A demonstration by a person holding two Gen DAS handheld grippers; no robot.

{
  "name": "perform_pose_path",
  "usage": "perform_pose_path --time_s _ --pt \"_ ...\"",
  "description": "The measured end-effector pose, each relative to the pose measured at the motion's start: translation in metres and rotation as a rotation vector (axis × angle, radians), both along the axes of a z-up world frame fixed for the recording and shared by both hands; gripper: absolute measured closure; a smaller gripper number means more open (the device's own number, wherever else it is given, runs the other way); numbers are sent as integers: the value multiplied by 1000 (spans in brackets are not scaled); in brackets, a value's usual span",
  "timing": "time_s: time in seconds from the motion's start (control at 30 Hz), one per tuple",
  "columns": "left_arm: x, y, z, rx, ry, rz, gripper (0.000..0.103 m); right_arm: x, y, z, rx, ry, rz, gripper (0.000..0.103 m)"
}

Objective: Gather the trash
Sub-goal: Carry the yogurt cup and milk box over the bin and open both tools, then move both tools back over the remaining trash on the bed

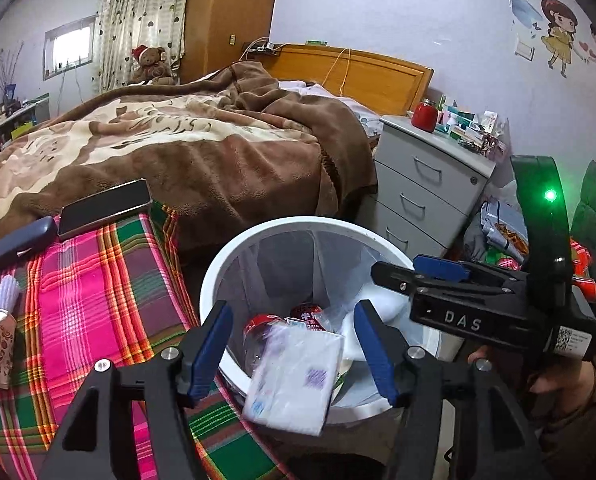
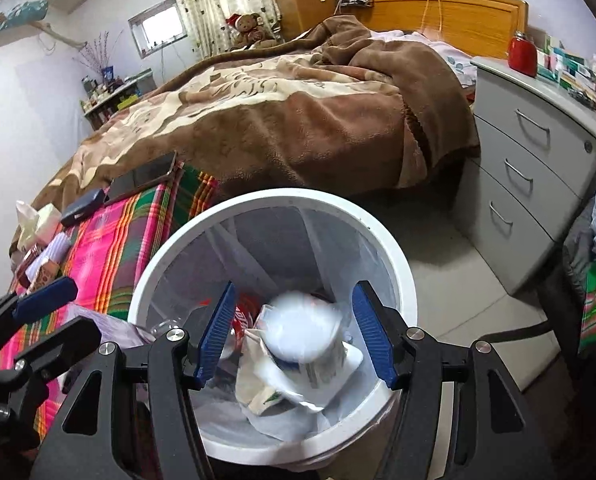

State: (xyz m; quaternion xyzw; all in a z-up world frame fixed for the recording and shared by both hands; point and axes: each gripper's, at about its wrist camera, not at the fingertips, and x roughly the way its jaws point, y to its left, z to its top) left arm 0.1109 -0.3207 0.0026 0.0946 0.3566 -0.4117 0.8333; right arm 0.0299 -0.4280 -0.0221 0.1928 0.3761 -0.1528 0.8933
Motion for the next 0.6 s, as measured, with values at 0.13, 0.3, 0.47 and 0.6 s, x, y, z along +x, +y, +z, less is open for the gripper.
perform_pose_path --time_s 0.13,0.3,0.47,0.6 --pt "-1 5 5 -12 -4 7 40 -6 0 6 3 -29 -12 41" --pt "-2 16 11 -24 -10 28 40 -4 5 10 -11 -34 -6 40" --pt "-3 33 15 -32 -15 61 40 -2 11 14 -6 -51 3 40" --pt "-1 53 18 -34 -24 95 40 0 21 19 -15 -67 20 41"
